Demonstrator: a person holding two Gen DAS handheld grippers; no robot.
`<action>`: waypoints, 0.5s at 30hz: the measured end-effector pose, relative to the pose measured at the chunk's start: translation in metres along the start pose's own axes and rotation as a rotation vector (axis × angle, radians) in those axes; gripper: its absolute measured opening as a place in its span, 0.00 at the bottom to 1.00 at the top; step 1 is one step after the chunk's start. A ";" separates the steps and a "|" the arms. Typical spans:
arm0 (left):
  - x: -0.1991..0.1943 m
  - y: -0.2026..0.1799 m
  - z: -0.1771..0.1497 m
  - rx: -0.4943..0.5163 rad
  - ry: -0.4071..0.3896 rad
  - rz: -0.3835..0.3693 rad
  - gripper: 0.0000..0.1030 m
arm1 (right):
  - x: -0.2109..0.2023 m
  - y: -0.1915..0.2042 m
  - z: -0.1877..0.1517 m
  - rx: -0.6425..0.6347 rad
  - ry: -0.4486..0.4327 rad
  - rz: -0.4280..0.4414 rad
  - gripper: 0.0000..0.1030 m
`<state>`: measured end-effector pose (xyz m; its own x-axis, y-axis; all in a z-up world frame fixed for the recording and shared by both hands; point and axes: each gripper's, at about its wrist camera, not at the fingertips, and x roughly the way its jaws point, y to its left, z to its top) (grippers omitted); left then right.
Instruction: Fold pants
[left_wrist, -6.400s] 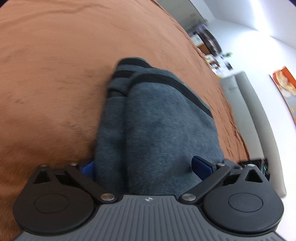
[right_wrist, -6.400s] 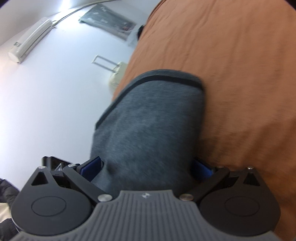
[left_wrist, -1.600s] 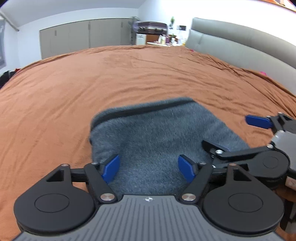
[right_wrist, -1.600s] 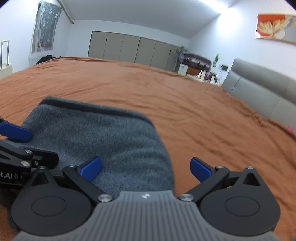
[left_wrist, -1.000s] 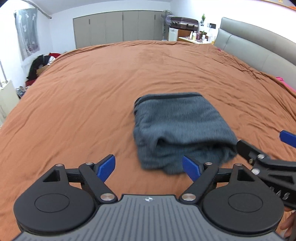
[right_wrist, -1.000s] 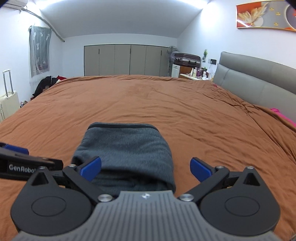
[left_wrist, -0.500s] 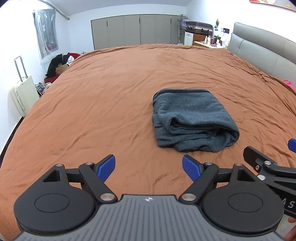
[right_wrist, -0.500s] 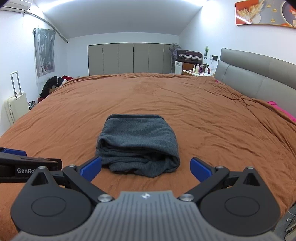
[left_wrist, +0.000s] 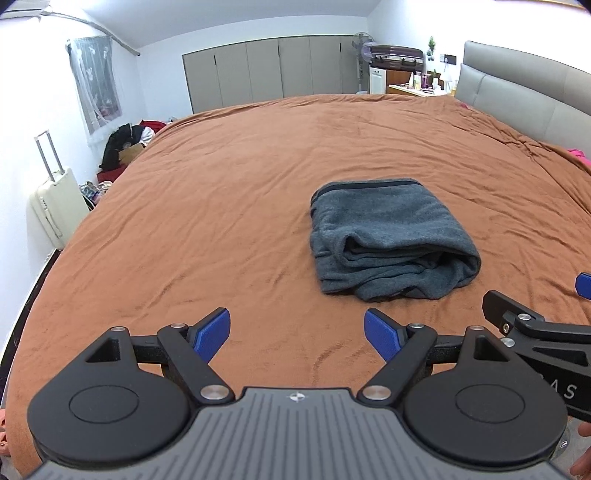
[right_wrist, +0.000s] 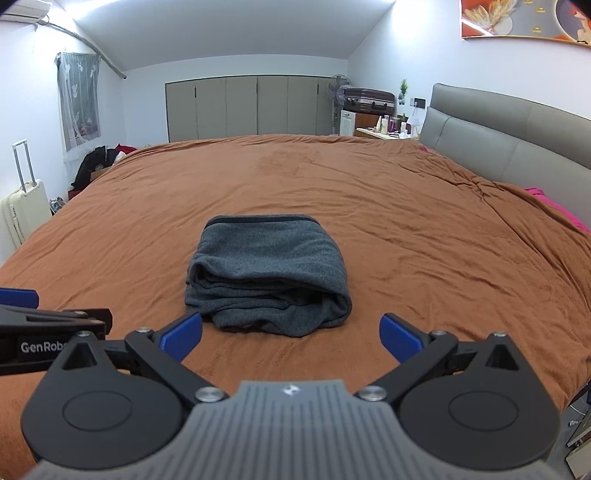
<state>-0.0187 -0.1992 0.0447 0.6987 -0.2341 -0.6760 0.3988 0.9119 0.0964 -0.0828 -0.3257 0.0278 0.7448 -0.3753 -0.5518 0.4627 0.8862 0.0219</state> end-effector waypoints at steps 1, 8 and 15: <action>0.000 0.001 0.000 -0.003 0.000 0.002 0.93 | 0.000 0.001 0.000 0.000 0.000 0.000 0.95; 0.002 0.008 0.001 -0.025 0.010 -0.001 0.93 | 0.001 0.005 0.003 0.000 -0.002 0.014 0.95; 0.002 0.008 0.000 -0.023 0.014 0.002 0.93 | 0.001 0.006 0.004 0.001 0.005 0.014 0.95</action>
<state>-0.0140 -0.1928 0.0442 0.6911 -0.2274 -0.6860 0.3835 0.9199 0.0815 -0.0770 -0.3221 0.0305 0.7491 -0.3613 -0.5552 0.4525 0.8912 0.0307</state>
